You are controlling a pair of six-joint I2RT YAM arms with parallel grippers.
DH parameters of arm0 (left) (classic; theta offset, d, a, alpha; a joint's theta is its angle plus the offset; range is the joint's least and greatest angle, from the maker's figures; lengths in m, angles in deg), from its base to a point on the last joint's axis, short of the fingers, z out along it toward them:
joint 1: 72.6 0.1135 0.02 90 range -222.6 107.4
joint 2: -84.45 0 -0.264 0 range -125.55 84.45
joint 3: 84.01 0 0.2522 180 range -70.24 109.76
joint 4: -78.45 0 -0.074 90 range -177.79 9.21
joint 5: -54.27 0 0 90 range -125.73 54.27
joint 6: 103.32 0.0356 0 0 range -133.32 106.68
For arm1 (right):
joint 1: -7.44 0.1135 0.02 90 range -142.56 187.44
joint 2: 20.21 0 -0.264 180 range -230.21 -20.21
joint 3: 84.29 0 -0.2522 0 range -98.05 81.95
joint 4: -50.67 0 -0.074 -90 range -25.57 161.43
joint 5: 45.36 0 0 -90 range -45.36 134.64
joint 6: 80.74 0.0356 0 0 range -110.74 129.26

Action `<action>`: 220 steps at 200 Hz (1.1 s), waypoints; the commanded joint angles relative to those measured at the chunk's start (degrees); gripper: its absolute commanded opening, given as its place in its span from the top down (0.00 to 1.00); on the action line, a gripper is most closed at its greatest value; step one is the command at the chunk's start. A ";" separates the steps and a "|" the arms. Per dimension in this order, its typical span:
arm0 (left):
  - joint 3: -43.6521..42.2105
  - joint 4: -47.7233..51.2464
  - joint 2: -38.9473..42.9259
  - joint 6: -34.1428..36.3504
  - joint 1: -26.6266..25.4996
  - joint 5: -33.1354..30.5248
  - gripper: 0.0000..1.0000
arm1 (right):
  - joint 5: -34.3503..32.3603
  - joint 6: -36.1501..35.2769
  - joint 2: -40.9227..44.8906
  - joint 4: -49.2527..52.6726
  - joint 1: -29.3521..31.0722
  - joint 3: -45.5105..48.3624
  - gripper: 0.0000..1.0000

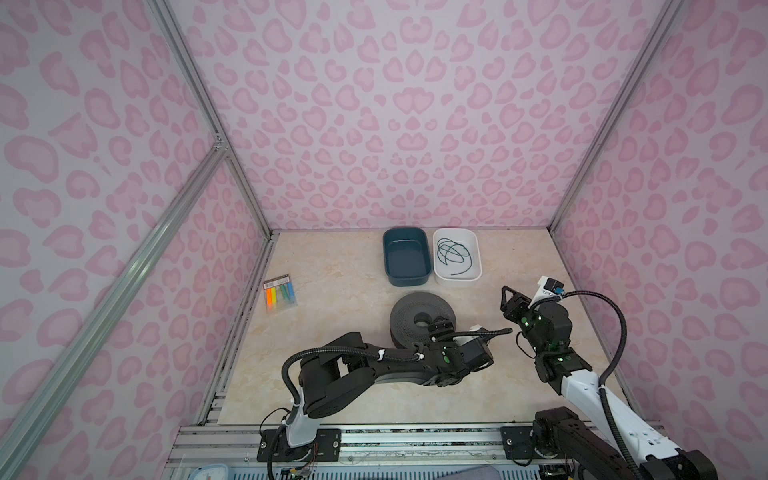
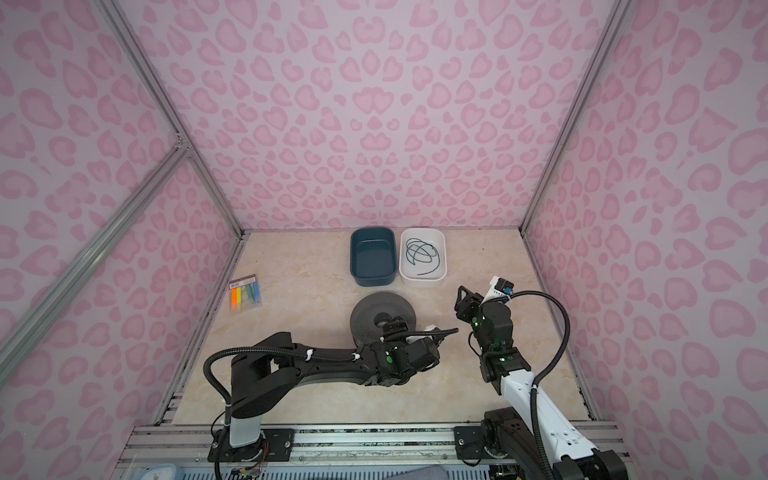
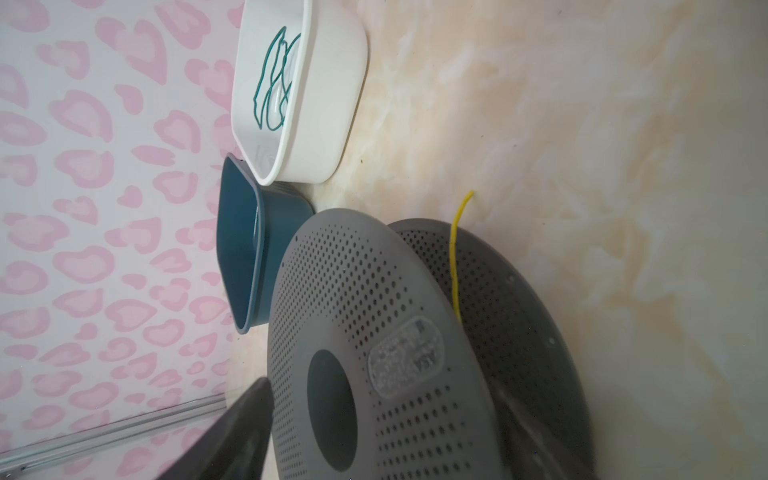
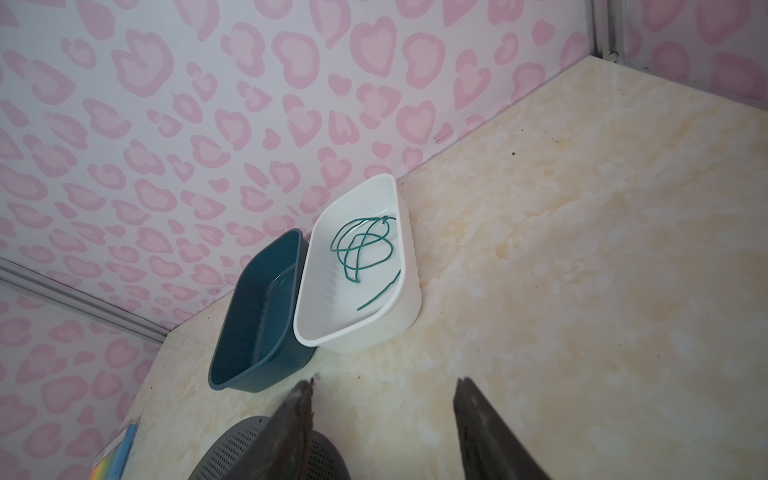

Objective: Wrap the cables
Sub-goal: 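Lower the spool flat onto the table with the left gripper while right withdraws, then open the left gripper and lift it away from the spool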

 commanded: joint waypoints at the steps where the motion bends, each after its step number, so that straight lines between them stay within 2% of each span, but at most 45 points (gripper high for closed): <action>1: 4.01 13.15 1.26 -5.00 -0.09 9.73 0.02 | 0.58 0.60 0.80 0.24 -0.22 -0.04 0.43; 40: 6.99 25.12 4.09 -5.79 -0.09 18.32 0.02 | 0.63 0.50 1.37 0.96 -0.53 -0.17 0.42; 64: 7.06 27.96 10.24 -6.75 -0.13 23.48 0.03 | 0.65 0.51 1.17 1.01 -0.62 -0.21 0.42; 95: 8.10 27.73 19.77 -7.11 -0.28 24.32 0.02 | 0.85 0.47 0.76 1.04 -0.62 -0.39 0.42; 120: 6.34 21.59 27.80 -6.70 -0.20 22.37 0.02 | 1.82 0.17 -0.24 0.76 -0.62 -0.91 0.40; 138: 2.69 13.75 32.40 -6.00 -0.09 17.35 0.02 | 7.01 -3.20 -2.50 -1.06 0.25 -2.76 0.35; 144: 1.73 11.98 33.35 -6.05 -0.11 15.51 0.02 | 8.39 -4.04 -3.47 -0.69 1.05 -3.94 0.25; 147: 0.67 11.27 33.84 -6.13 -0.11 14.79 0.02 | 8.74 -4.68 -3.97 -0.38 1.78 -4.82 0.08; 151: 0.05 10.36 34.33 -6.19 -0.09 13.48 0.02 | 8.86 -5.60 -4.61 0.25 2.66 -6.05 0.02; 183: -8.82 -3.68 40.35 -4.78 0.14 2.14 0.02 | 0.43 -13.98 -9.02 11.35 13.68 -16.22 0.02; 201: -13.20 -7.53 44.18 -5.51 1.74 2.08 0.03 | 1.03 -16.87 -10.63 13.63 17.14 -19.81 0.02; 220: -13.96 -5.73 46.45 -7.62 4.82 4.00 0.02 | 0.74 -19.67 -11.44 14.56 19.55 -21.76 0.02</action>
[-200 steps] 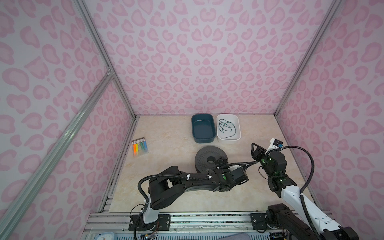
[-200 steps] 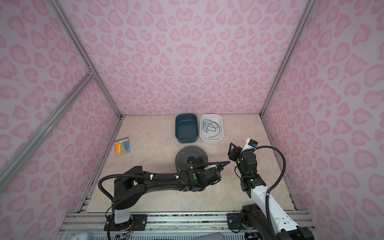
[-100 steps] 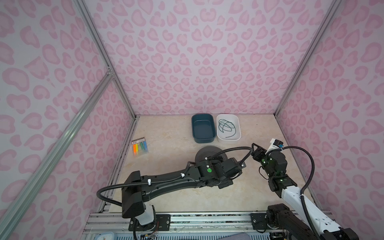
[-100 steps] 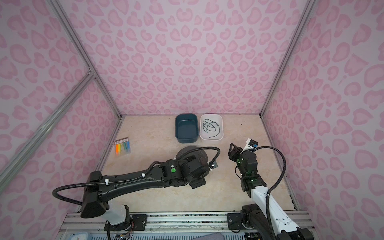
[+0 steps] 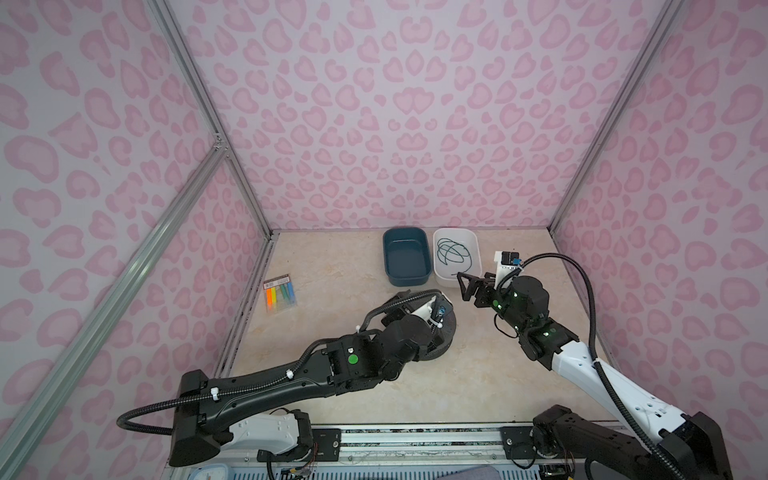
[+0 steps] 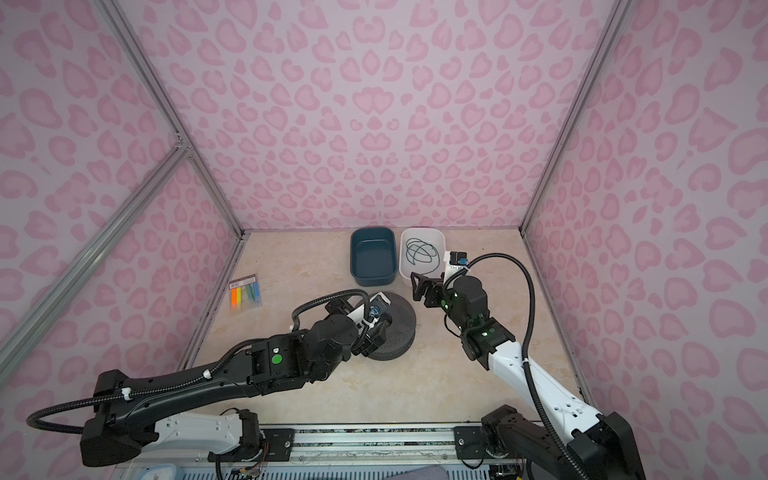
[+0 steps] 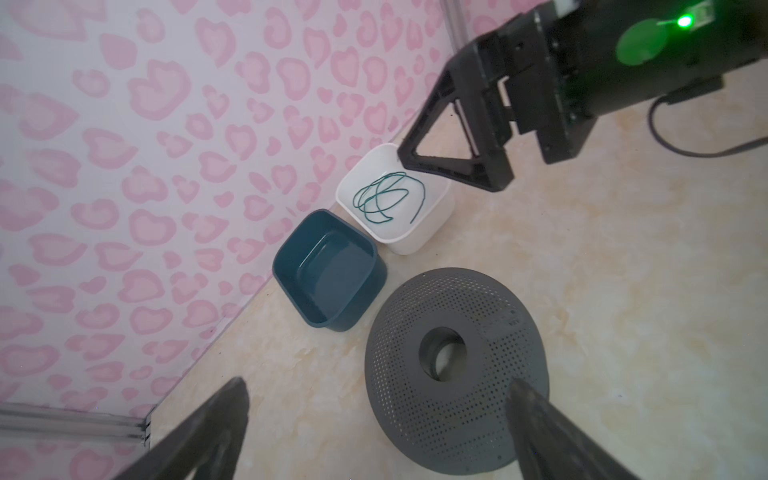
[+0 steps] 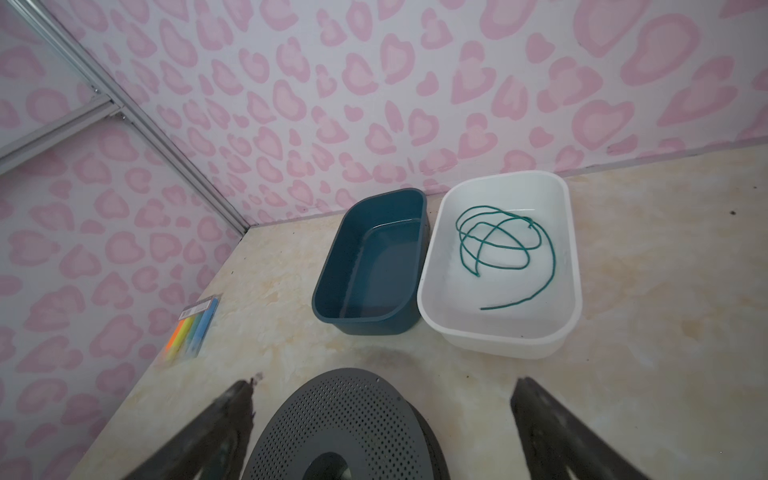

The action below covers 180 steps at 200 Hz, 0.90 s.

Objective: Wrap the cables
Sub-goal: 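Open the left gripper and lift it away from the spool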

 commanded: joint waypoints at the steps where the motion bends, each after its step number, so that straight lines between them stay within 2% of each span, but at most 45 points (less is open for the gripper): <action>1: -1.20 -5.98 2.58 -2.05 2.55 -1.73 0.02 | -2.09 -6.21 -0.91 4.48 2.48 -1.86 0.02; 22: -2.78 -5.56 4.08 -1.53 4.91 -2.96 0.03 | -6.78 -8.55 -1.15 5.84 5.14 -3.13 0.02; 62: -3.92 -2.50 2.65 3.33 11.34 -4.61 0.02 | -8.85 -14.03 -3.98 9.45 7.12 -5.76 0.02; 81: -2.59 2.65 2.60 -0.75 16.06 0.55 0.02 | -12.09 -14.95 -5.97 14.92 7.15 -9.37 0.02; 100: -5.99 -1.36 6.94 -4.61 21.24 6.65 0.02 | -13.75 -16.42 -5.08 14.81 7.12 -9.80 0.02; 117: -10.56 -5.90 12.32 -2.50 26.73 17.70 0.02 | -14.66 -17.90 -2.67 9.42 6.95 -7.01 0.02; 142: -16.15 -11.62 17.57 -5.44 33.33 23.93 0.03 | -14.98 -17.68 1.81 -0.44 5.62 -1.16 0.02; 158: -18.66 -13.17 18.26 -6.64 36.24 24.79 0.02 | -13.82 -19.40 4.28 -9.68 4.93 4.83 0.02; 180: -24.47 -19.41 19.34 -8.92 38.80 20.29 0.02 | -11.26 -26.06 7.16 -22.10 4.82 12.90 0.02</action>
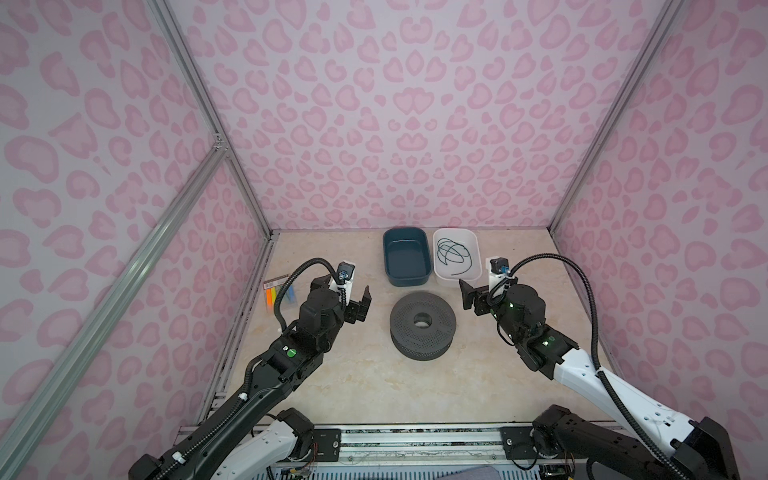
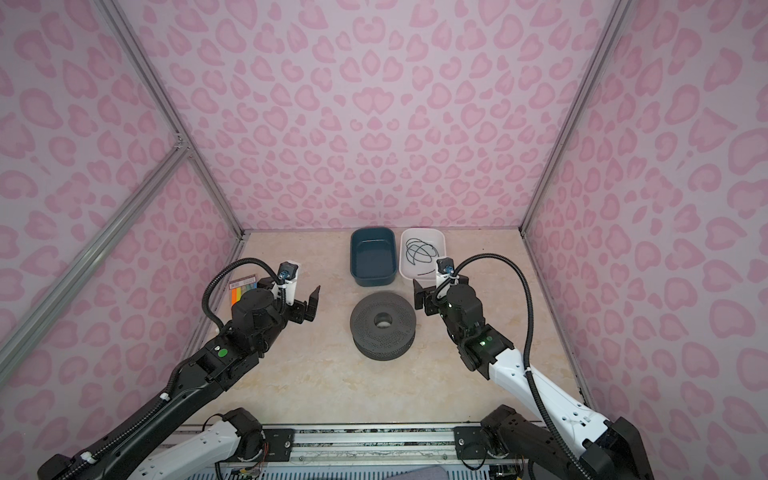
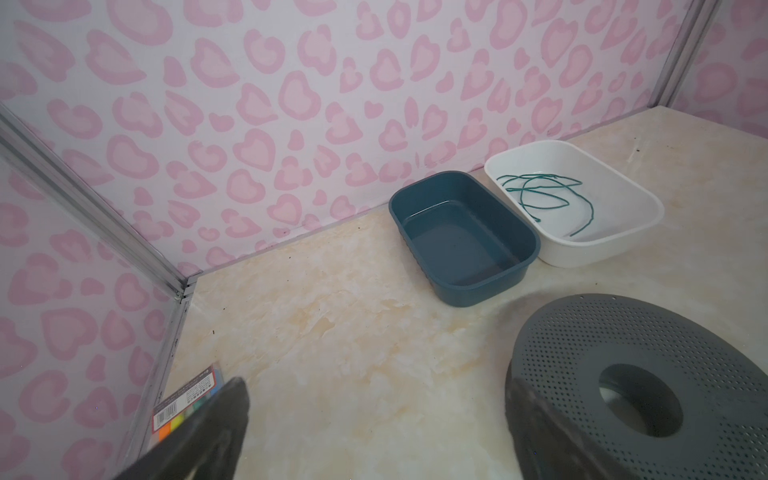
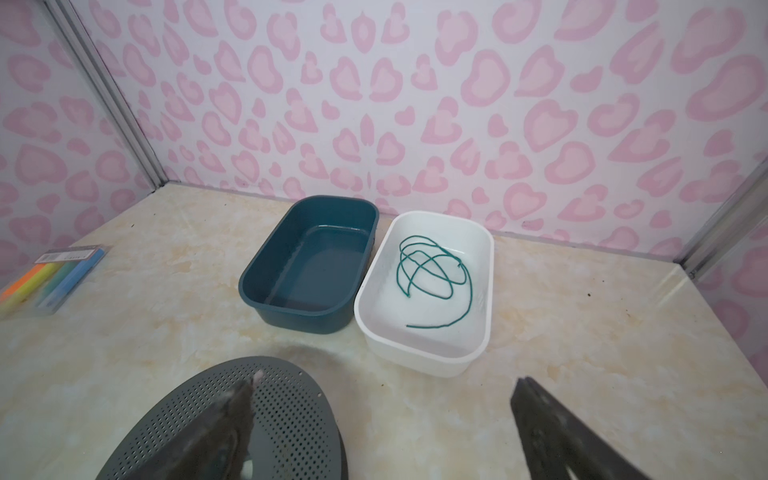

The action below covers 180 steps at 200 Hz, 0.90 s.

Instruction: Wrap the cables

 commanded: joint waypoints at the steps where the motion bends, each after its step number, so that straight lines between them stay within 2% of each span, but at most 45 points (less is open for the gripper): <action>1: -5.15 -9.85 1.22 -3.02 2.07 -0.56 0.02 | 2.15 -7.45 2.01 -17.61 -0.02 6.17 0.02; 16: -10.36 -17.49 2.10 -3.91 4.71 -3.45 0.03 | 1.91 -10.24 2.78 -19.08 -0.06 8.30 0.02; 30: -13.93 -22.41 2.10 -4.03 8.34 -3.52 0.02 | 0.07 -7.79 2.81 -16.07 -0.24 7.61 0.02; 53: -21.03 -32.18 0.78 -4.26 14.49 -2.60 0.02 | 0.71 -5.33 1.67 -12.31 -0.79 6.19 0.02; 60: -22.72 -34.42 0.24 -5.91 16.85 -0.95 0.03 | 1.43 -5.58 1.30 -12.07 -0.88 6.07 0.02; 74: -25.54 -38.73 -1.52 -6.08 21.86 6.31 0.03 | 2.71 -6.13 0.75 -12.05 -1.17 6.00 0.02; 90: -26.55 -41.80 -5.69 -4.86 24.68 5.83 0.02 | 3.60 -5.96 0.47 -12.20 -1.94 6.04 0.02; 102: -27.70 -45.92 -8.92 -4.37 27.32 7.71 0.03 | 4.53 -5.41 0.27 -12.76 -2.84 6.46 0.02; 124: -28.40 -52.34 -15.10 -6.83 32.75 14.76 0.02 | 5.60 -3.65 -0.94 -15.58 -4.95 7.79 0.02; 145: -26.89 -56.06 -22.81 -6.53 34.17 16.30 0.02 | 7.78 -2.75 -1.98 -16.25 -7.05 8.09 0.02; 161: -24.10 -54.96 -25.51 -6.69 35.51 23.39 0.02 | 8.43 -2.09 -2.20 -15.54 -8.31 8.00 0.02; 180: -23.54 -58.25 -30.85 -7.20 35.52 22.00 0.02 | 8.39 -1.79 -2.24 -15.13 -9.27 8.50 0.02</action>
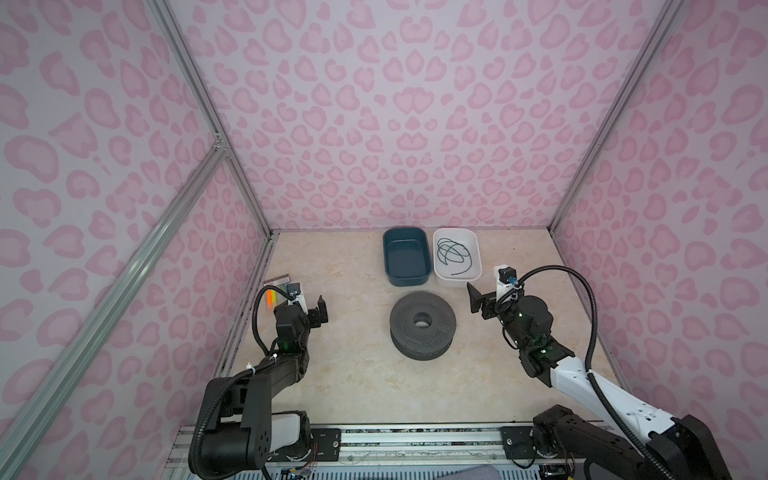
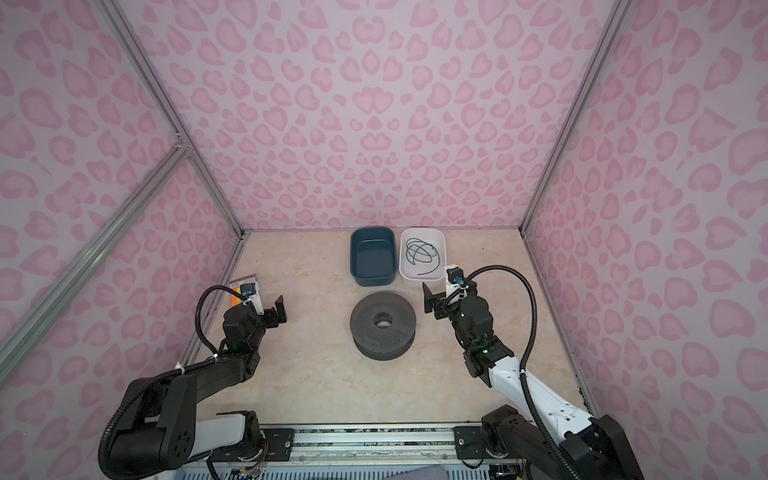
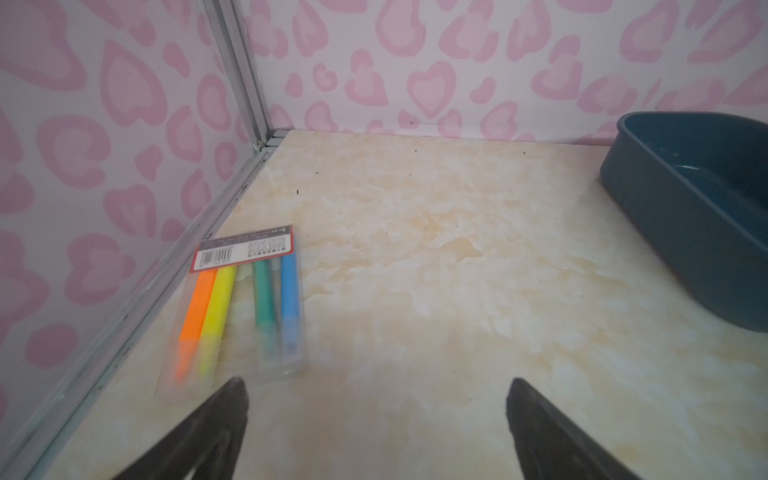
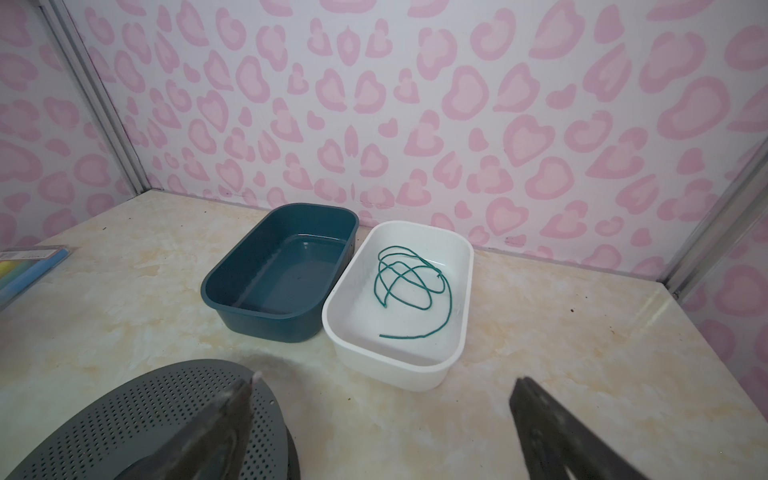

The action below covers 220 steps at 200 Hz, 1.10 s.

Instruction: Wrap the cables

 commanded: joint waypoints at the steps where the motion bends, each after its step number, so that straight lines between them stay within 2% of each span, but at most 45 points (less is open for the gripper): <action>1: 0.64 -8.35 -5.15 -1.34 0.29 3.86 0.02 | 1.45 1.46 -0.19 -1.58 -0.91 0.75 0.02; 14: -0.74 -14.21 -8.31 -2.56 0.37 1.87 0.02 | 1.41 1.62 -0.17 -2.03 -1.53 1.42 0.02; 21: 0.06 -10.50 -7.47 -2.06 0.34 2.37 0.02 | 1.38 1.75 -0.08 -2.53 -1.79 1.82 0.02; 37: 1.17 -9.43 -7.95 -1.61 0.35 3.14 0.02 | 1.10 2.02 -0.21 -4.01 -2.21 2.32 0.02; 86: 1.19 -9.80 -8.24 -1.51 0.17 2.79 0.02 | 3.27 4.12 -2.18 -5.12 -3.67 1.41 0.02; 125: 1.15 -9.79 -8.19 -1.34 -0.15 2.08 0.02 | 2.18 2.92 -1.93 -6.01 -5.06 2.76 0.02; 138: 1.21 -9.81 -8.18 -1.33 -0.16 2.06 0.02 | 1.59 0.99 -1.35 -5.88 -5.40 3.14 0.02; 165: 1.15 -9.76 -8.23 -1.25 -0.26 2.08 0.02 | -1.21 -7.68 0.38 -4.32 -6.68 4.05 0.02; 193: 1.15 -9.79 -8.23 -1.25 -0.28 1.92 0.02 | -1.17 -15.21 0.14 -6.41 -9.55 6.49 0.02; 220: 1.22 -9.80 -8.23 -1.17 -0.30 1.81 0.02 | 0.19 -10.30 -3.76 -11.49 -12.92 8.92 0.02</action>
